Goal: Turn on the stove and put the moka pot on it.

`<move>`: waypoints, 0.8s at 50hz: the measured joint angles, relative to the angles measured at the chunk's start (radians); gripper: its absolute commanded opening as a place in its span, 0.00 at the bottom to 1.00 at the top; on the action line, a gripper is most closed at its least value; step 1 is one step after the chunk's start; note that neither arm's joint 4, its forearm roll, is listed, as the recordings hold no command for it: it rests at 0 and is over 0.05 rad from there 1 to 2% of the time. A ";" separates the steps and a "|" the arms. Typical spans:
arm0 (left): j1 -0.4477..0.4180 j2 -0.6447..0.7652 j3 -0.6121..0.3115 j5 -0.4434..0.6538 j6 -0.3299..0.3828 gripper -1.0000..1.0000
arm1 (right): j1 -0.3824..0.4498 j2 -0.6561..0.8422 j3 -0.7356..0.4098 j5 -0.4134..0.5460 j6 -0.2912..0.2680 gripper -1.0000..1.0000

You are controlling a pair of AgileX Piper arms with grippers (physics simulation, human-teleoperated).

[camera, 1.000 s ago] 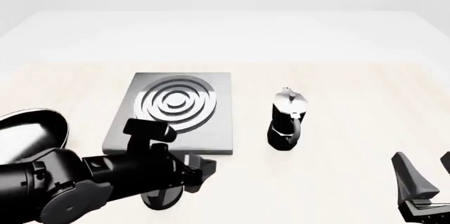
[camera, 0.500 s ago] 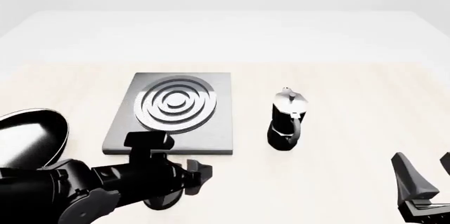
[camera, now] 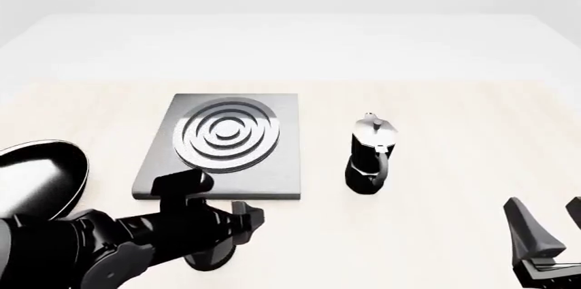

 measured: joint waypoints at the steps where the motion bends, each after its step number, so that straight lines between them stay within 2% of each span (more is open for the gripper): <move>1: 0.003 -0.001 0.000 0.000 -0.002 1.00 | 0.001 0.000 0.000 0.000 0.000 1.00; 17: 0.067 -0.015 -0.001 -0.004 -0.028 1.00 | 0.004 0.000 0.000 0.002 0.002 1.00; 40: 0.158 -0.045 0.028 0.021 0.010 1.00 | 0.013 0.000 0.000 0.006 0.003 1.00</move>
